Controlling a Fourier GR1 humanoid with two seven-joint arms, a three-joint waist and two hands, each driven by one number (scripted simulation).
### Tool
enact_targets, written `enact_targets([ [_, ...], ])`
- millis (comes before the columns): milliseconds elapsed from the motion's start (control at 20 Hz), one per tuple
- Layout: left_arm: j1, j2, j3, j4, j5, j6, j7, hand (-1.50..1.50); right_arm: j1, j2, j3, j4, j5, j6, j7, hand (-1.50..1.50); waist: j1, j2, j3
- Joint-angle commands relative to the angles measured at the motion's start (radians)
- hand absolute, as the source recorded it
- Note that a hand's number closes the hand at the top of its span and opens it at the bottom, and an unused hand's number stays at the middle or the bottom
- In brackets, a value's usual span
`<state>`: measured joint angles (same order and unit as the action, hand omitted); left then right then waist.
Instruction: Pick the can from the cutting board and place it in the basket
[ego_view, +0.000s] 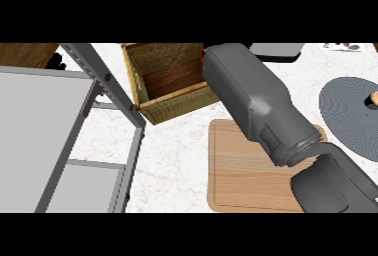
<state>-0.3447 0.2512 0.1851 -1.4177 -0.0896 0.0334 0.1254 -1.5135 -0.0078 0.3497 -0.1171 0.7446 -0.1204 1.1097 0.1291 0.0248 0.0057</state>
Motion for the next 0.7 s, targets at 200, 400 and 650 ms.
enact_targets([
  [200, 0.037, -0.076, -0.041, 0.021, 0.021, -0.021, 0.012, 0.0, -0.028, 0.007, 0.009, -0.077, 0.025, -0.285, 0.137, -1.5, -0.029, 0.0, -0.008],
  [400, 0.037, -0.082, -0.034, 0.021, 0.018, -0.018, 0.016, 0.0, -0.064, 0.007, 0.0, -0.108, 0.034, -0.395, 0.176, -1.5, -0.044, -0.006, -0.009],
  [650, 0.04, -0.055, -0.001, 0.01, 0.016, -0.02, 0.024, 0.0, -0.077, 0.007, -0.036, -0.106, 0.052, -0.579, 0.219, -1.5, -0.086, -0.01, -0.008],
])
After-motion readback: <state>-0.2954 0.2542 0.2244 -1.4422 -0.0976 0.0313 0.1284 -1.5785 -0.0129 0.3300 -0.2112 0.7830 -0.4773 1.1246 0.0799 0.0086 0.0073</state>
